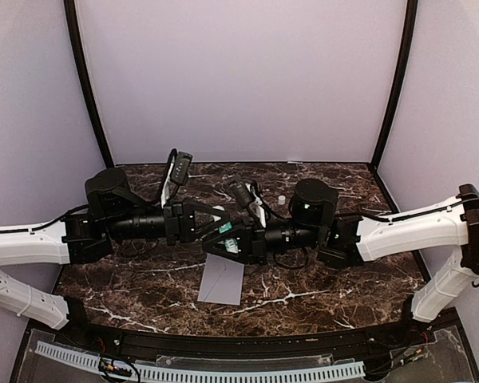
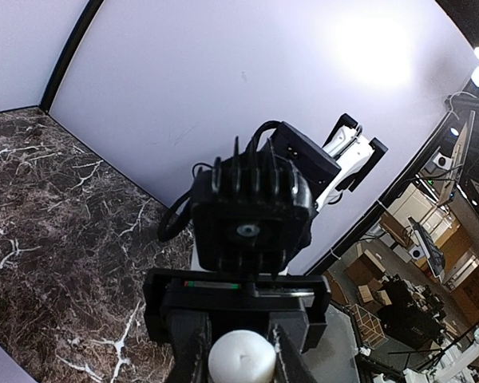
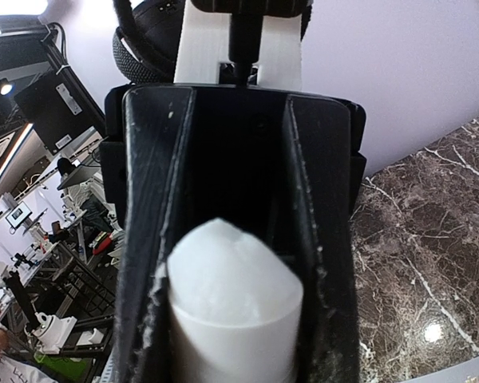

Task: Place the letter into the envelope and seal it
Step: Screw the solid glue.

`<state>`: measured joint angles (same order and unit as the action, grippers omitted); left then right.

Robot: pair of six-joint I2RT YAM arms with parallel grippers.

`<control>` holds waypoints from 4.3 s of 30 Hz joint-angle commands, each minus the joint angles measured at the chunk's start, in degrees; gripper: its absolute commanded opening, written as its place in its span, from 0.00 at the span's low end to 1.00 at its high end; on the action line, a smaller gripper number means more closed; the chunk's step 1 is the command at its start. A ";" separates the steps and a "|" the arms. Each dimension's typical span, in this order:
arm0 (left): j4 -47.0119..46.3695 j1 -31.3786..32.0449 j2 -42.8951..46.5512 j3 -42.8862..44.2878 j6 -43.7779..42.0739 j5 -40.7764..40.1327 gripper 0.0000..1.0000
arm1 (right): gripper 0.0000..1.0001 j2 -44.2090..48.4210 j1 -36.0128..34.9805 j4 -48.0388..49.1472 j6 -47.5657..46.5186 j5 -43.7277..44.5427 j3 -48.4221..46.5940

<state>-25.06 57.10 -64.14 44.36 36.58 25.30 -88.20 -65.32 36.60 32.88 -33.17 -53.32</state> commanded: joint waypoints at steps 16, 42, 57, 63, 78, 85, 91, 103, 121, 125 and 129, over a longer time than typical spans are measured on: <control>5.26 0.14 -0.51 3.25 -0.97 -3.44 0.00 | 0.60 8.62 4.47 4.54 1.62 -3.74 8.36; 4.40 -0.13 -1.95 3.32 0.62 -3.74 0.00 | 0.21 4.53 5.52 8.58 6.14 -9.54 9.74; 3.30 -0.08 -3.63 3.22 1.68 0.61 0.51 | 0.00 4.60 5.66 11.56 6.78 -7.53 9.17; 0.37 -0.06 -4.31 2.32 3.30 1.60 0.45 | 0.00 4.83 5.70 11.13 6.61 -6.88 9.14; -4.26 0.30 -5.36 0.69 6.23 2.57 0.41 | 0.00 6.98 6.24 12.10 6.73 -2.38 11.05; -5.44 0.43 -5.51 -0.20 7.25 2.74 0.39 | 0.00 7.62 6.67 13.45 7.42 -1.57 11.92; -5.31 0.47 -6.27 -0.24 7.58 3.09 0.38 | 0.00 7.45 6.68 13.67 7.51 -2.48 11.59; -6.45 0.48 -6.94 -0.31 7.80 3.24 0.19 | 0.00 6.22 6.64 14.29 8.01 -3.43 11.40; -13.59 0.47 -5.70 -1.79 8.21 0.30 0.00 | 0.51 7.95 8.24 19.62 10.66 -5.77 15.04; -16.28 0.51 -6.20 -1.97 9.12 1.17 0.00 | 0.53 6.92 8.24 22.74 13.29 -7.79 15.51; -17.38 0.47 -6.40 -2.00 9.28 1.85 0.00 | 0.54 5.54 7.73 25.15 14.62 -8.79 15.35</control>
<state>-37.91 57.28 -71.18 42.96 45.28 26.15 -81.78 -57.32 55.66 45.52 -39.97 -38.13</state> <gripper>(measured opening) 0.225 0.537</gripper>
